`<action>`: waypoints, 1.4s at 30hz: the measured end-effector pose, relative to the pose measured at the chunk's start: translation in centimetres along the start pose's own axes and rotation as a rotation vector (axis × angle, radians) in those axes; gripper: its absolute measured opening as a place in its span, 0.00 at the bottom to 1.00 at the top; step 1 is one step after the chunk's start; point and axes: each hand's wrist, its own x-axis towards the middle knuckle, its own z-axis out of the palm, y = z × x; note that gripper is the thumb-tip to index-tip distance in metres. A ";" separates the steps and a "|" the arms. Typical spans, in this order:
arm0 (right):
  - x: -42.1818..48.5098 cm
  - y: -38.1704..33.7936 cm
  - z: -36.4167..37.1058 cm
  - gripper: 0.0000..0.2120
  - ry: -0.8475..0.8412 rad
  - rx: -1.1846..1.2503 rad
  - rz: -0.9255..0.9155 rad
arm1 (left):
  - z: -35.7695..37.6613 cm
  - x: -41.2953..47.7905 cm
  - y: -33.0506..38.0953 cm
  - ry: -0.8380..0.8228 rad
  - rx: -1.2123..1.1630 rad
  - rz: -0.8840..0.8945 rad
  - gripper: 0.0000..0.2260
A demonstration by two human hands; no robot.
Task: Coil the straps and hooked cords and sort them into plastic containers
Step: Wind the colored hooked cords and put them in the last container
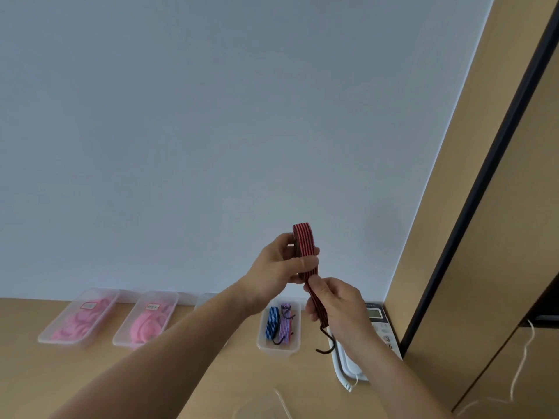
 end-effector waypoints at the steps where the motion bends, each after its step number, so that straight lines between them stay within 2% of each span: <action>1: 0.0 0.0 0.0 0.17 0.011 0.010 0.016 | 0.2 0.1 0.0 0.016 0.062 0.036 0.21; 6: 0.0 -0.5 -0.5 0.14 0.015 0.227 0.052 | 0.7 -0.1 -0.8 0.066 0.344 0.228 0.22; 8: 0.1 -0.6 -0.6 0.13 -0.003 0.269 0.060 | 0.9 -0.3 -1.1 0.077 0.387 0.281 0.23; 13: 0.2 -0.1 -0.8 0.16 0.018 0.353 0.099 | 1.0 -1.0 -2.0 -0.036 0.663 0.436 0.25; 16: 0.3 0.0 -0.9 0.18 0.000 0.451 0.118 | 0.5 -1.3 -2.3 -0.097 0.709 0.469 0.26; 22: 0.4 -0.2 -1.5 0.21 -0.135 0.703 0.188 | -0.2 -1.4 -2.1 -0.197 0.882 0.548 0.25; 27: 0.6 -0.2 -1.6 0.18 -0.102 0.668 0.131 | -0.7 -1.4 -1.6 -0.256 0.910 0.384 0.30; 33: 1.1 0.3 -1.6 0.13 -0.025 0.588 0.110 | -0.2 -1.4 -1.8 -0.383 0.580 0.183 0.26; 35: 1.3 0.3 -1.3 0.14 0.015 0.535 0.103 | 0.2 -1.3 -2.1 -0.352 0.498 0.120 0.25; 39: 1.8 0.2 -1.2 0.16 0.141 0.308 -0.019 | 1.1 -0.8 -2.4 -0.127 0.451 0.052 0.29; 42: 2.0 0.4 -1.4 0.12 0.229 0.093 -0.095 | 2.0 -0.9 -2.3 -0.087 0.556 0.073 0.17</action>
